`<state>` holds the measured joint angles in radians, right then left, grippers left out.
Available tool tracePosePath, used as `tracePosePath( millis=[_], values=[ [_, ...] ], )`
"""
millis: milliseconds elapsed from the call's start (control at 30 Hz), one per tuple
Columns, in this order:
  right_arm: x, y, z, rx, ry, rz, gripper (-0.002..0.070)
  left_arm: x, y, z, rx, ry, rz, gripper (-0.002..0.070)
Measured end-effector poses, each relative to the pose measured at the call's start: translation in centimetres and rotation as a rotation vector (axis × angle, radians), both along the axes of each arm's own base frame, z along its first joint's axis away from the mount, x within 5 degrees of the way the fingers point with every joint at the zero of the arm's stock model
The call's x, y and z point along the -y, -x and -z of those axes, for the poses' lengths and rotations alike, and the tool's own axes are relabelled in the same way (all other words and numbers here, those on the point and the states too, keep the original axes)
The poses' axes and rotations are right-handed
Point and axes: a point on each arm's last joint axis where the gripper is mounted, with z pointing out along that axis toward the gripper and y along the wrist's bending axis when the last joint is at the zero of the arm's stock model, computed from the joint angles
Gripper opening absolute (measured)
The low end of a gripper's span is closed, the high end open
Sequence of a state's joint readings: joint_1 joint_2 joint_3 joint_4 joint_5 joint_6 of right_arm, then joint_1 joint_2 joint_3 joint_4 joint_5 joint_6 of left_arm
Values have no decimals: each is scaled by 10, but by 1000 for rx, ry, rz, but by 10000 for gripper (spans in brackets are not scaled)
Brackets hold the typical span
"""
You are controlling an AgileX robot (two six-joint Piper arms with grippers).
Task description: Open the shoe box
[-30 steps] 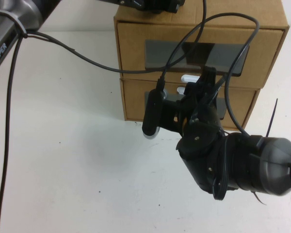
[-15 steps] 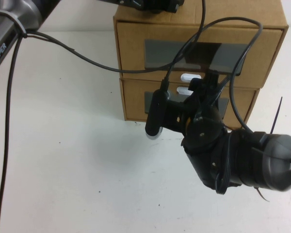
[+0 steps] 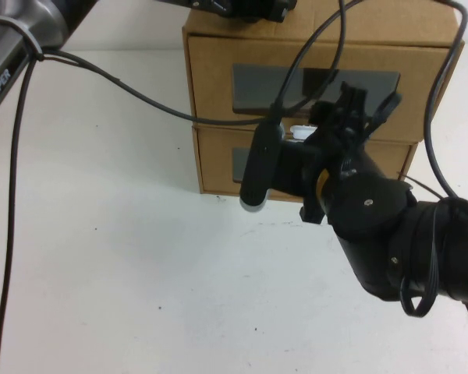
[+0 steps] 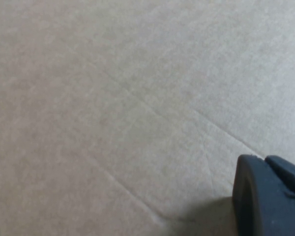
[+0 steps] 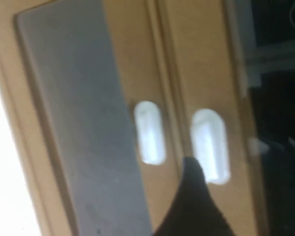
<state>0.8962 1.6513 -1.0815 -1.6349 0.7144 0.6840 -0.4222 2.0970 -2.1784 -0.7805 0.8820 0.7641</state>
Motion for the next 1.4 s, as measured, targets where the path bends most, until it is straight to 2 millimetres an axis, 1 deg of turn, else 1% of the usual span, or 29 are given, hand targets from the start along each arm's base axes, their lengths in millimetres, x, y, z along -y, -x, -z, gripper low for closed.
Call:
tracePosePath(
  millis=[267, 633, 800, 967, 1133, 1300, 1400],
  values=[
    [-5, 0, 7, -28, 14, -57, 414, 0, 0, 0, 0, -1, 2, -7],
    [-8, -10, 39, -54, 113, 11, 405, 0, 0, 0, 2, -2, 3, -7],
    [-7, -10, 39, -43, 123, 25, 401, 0, 0, 0, 2, -2, 3, -7],
    [-9, -13, 32, -23, 109, 37, 400, 0, 0, 0, 2, -2, 3, -7],
    [-14, -13, 29, -32, 84, -1, 392, 0, 0, 0, 3, -3, 3, -7],
    [-15, -13, 29, -35, 82, -8, 330, 0, 0, 0, 3, -3, 3, -7],
    [-13, -15, 29, -34, 82, 0, 307, 0, 0, 0, 3, -3, 3, -7]
  ],
)
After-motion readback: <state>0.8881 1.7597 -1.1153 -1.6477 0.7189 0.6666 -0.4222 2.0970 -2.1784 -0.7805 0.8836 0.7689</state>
